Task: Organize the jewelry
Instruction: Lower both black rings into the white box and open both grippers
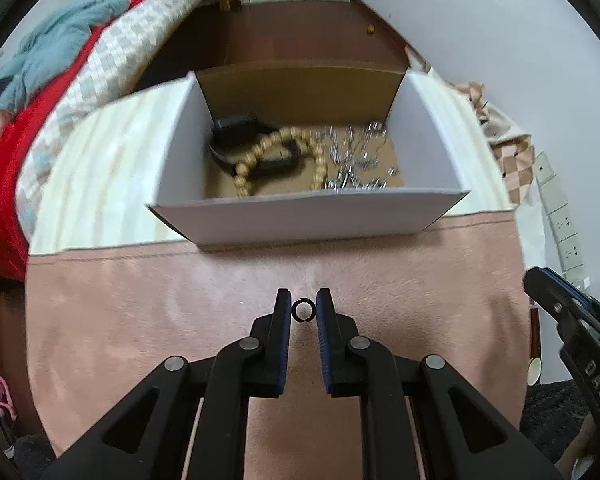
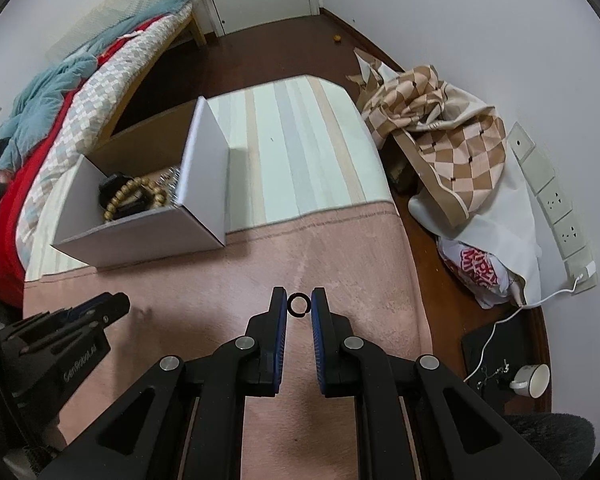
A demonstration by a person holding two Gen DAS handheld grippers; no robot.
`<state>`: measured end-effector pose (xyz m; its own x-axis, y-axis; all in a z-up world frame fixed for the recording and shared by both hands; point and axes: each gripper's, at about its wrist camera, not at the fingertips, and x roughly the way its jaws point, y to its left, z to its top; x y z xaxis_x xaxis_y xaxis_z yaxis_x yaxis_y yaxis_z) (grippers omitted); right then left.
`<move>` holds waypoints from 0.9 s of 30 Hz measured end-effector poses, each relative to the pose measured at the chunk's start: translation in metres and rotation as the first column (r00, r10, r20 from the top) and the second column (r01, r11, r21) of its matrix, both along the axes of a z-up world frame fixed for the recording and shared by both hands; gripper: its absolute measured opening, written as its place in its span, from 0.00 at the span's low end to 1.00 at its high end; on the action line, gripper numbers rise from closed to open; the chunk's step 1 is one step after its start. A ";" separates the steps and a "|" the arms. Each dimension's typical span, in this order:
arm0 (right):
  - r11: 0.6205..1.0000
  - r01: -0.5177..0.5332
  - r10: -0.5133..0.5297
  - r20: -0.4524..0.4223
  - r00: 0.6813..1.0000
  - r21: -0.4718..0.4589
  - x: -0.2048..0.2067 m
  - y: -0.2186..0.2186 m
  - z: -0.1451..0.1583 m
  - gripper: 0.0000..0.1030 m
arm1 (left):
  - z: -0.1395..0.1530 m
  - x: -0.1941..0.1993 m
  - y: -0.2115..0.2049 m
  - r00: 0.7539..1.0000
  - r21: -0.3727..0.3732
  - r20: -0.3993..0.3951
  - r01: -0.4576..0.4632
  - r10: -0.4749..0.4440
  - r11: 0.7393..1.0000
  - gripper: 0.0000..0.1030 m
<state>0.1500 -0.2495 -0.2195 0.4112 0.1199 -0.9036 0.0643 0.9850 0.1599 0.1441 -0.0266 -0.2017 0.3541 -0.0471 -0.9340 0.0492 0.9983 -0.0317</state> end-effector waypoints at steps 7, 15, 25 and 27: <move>0.999 -0.032 0.028 0.090 0.996 0.038 0.004 0.011 0.045 0.12 | 0.055 0.002 0.011 0.994 -0.036 0.110 0.000 0.004 0.999 0.10; 0.979 -0.103 0.083 0.117 0.990 0.173 0.066 0.032 0.077 0.12 | 0.082 0.064 0.033 0.996 -0.114 0.088 -0.021 0.031 0.993 0.10; 0.955 -0.163 0.184 -0.065 0.981 0.247 0.158 0.064 0.042 0.12 | 0.058 0.142 0.052 0.995 -0.167 -0.080 -0.067 0.055 0.984 0.11; 0.953 -0.182 0.210 -0.093 0.973 0.244 0.168 0.071 0.037 0.13 | 0.057 0.149 0.051 0.993 -0.147 -0.104 -0.071 0.056 0.987 0.11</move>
<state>0.3179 -0.1789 -0.1829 0.2523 0.3995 -0.8813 -0.0944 0.9166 0.3885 0.2928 0.0246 -0.1451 0.2670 -0.1696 -0.9487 -0.0249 0.9828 -0.1827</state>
